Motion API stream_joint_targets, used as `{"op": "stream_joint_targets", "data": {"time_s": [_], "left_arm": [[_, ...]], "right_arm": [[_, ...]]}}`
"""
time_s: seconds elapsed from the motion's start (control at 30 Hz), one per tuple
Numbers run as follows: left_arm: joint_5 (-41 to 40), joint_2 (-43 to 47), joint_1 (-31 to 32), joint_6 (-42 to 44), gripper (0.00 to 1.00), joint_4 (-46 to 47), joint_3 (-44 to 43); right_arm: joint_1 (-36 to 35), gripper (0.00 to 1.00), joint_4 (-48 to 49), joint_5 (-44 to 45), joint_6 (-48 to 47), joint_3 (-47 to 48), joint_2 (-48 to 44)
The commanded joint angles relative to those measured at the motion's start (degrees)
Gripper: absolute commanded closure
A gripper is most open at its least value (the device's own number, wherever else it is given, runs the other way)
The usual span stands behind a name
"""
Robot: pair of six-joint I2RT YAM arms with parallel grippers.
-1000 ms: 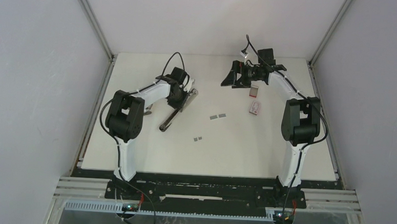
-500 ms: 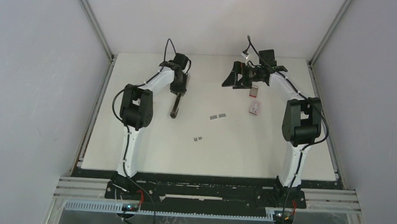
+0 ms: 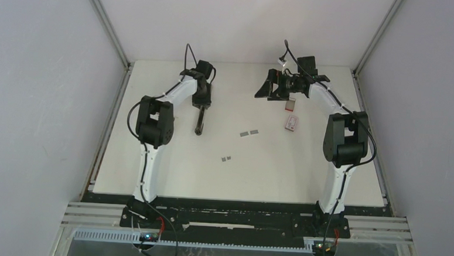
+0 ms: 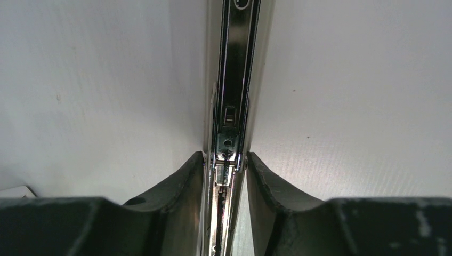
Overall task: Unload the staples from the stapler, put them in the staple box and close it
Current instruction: Place the stapler at the center of the board.
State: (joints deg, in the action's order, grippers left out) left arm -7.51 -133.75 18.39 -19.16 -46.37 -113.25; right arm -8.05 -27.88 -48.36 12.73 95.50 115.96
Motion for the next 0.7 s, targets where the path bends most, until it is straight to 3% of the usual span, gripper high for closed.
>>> {"op": "stream_joint_targets", "data": {"time_s": [0.0, 0.23, 0.67], "left_arm": [[0.79, 3.32, -0.64, -0.79, 0.56, -1.27, 1.41], [2.14, 7.51, -0.98, -0.91, 0.26, -1.14, 3.46], [7.56, 22.41, -0.90, 5.16, 0.15, -2.29, 3.57]], "right_arm": [[0.23, 0.00, -0.26, 2.50, -1.72, 0.86, -5.04], [0.30, 0.00, -3.08, 5.66, -4.92, 2.58, -6.63], [1.03, 0.00, -7.35, 32.62, -12.89, 2.53, -11.46]]}}
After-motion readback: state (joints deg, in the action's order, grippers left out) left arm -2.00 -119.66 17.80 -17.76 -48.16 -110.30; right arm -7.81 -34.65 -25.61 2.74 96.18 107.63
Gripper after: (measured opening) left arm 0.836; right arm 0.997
